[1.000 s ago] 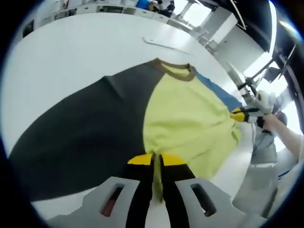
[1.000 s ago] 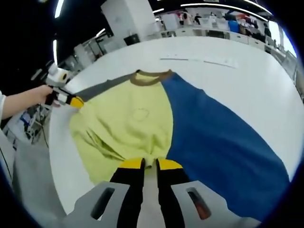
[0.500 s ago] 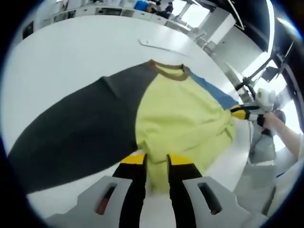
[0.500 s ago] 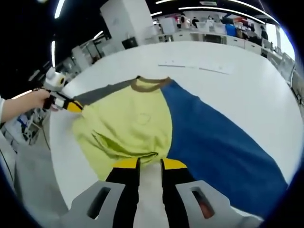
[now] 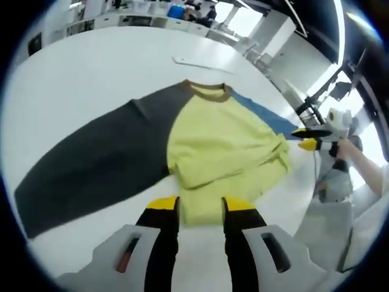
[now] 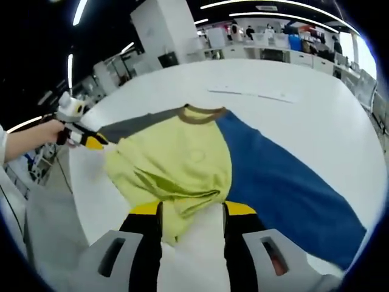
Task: Fold the garment on the visible template until the final outline fits inside the template.
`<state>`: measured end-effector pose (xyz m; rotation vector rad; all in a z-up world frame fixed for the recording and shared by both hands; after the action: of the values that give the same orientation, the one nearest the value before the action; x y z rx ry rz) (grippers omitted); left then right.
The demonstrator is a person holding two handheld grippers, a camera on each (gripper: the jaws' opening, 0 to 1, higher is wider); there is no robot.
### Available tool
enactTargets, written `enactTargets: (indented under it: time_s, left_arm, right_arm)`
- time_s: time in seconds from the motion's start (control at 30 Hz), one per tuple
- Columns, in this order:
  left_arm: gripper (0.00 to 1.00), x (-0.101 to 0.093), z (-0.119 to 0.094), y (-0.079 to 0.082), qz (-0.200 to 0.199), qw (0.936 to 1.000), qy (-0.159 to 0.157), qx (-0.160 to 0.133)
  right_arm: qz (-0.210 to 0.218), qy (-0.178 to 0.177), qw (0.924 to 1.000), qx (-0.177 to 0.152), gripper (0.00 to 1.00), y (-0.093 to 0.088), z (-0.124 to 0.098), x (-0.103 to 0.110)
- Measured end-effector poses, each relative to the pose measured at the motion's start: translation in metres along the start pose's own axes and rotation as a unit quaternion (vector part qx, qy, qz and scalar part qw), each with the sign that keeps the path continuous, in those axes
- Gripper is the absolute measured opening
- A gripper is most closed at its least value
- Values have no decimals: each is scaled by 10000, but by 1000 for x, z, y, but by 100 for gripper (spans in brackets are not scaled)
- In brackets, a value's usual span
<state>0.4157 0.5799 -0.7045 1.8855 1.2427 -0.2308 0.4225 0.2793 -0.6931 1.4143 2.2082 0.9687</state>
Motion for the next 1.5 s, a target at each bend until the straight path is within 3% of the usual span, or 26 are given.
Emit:
enactTargets:
  time_s: [0.33,0.63,1.1,1.5]
  left_arm:
    - [45,-21,-24,-5,91,9995,-48,-312]
    - [54,-38,-48,-25,102,9991,-59,-417]
    - [67,-58,-79,-57,190,9990,22,-412]
    - [80,-77,-112,-72,346,9988,33,-335]
  right_arm:
    - [-33,-28,9998,-200,49,5,-30,15]
    - [-5,-89,9994,-340,61,1,-57,26]
    - [129,-117,9983,-548,79,-6,-100,44]
    - [202,-99,9983,-546,89,-21,-130,52]
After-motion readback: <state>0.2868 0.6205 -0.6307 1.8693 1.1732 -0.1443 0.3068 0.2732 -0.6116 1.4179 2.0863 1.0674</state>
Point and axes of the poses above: the point that each gripper's makers call its tool centre point, and the gripper's own axes: z roughly forward along the fingers, x roughly to its left, y roughly out of its top, the point moved 1 cm from there along -z, roughly backward along the fingers, and after that the axes turned 14 degrees about -y, right-handed, at the moved point
